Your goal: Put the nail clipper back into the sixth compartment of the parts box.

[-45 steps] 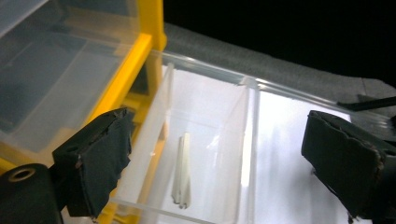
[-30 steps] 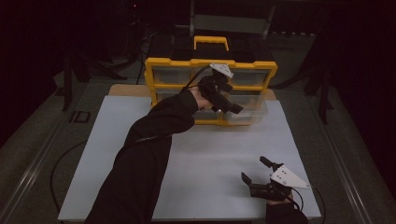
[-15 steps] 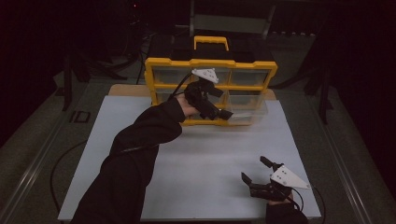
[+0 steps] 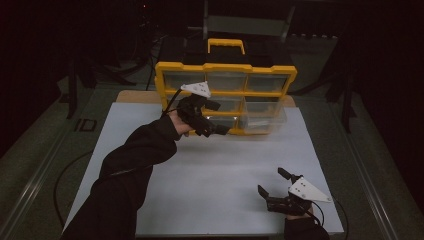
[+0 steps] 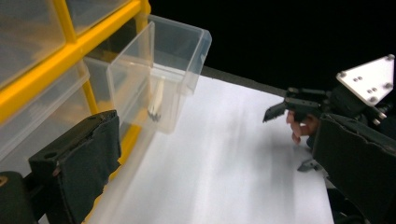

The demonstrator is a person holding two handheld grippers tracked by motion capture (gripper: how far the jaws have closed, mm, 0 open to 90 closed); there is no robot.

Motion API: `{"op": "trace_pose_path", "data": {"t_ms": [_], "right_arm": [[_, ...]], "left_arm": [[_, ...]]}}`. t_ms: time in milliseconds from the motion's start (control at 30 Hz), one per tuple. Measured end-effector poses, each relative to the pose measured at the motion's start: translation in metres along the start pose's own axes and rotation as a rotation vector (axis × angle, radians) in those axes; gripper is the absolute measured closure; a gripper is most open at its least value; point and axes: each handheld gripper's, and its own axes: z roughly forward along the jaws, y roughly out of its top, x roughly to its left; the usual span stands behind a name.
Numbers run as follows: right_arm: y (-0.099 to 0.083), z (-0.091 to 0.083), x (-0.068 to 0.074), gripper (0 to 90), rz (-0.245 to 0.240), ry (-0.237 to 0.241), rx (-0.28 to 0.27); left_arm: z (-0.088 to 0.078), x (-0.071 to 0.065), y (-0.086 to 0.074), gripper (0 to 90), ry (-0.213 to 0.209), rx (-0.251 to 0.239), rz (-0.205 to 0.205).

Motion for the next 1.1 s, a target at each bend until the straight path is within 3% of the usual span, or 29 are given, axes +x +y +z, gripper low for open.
{"op": "trace_pose_path", "data": {"t_ms": [867, 1100], "right_arm": [[0.0, 0.001, 0.001, 8.5, -0.006, 0.003, 0.004], [0.0, 0.002, 0.002, 8.5, -0.006, 0.006, 0.009]], "left_arm": [[-0.052, -0.017, -0.067, 1.9, 0.071, -0.057, -0.03], [-0.072, -0.02, -0.101, 1.9, 0.109, -0.067, -0.07]]}}
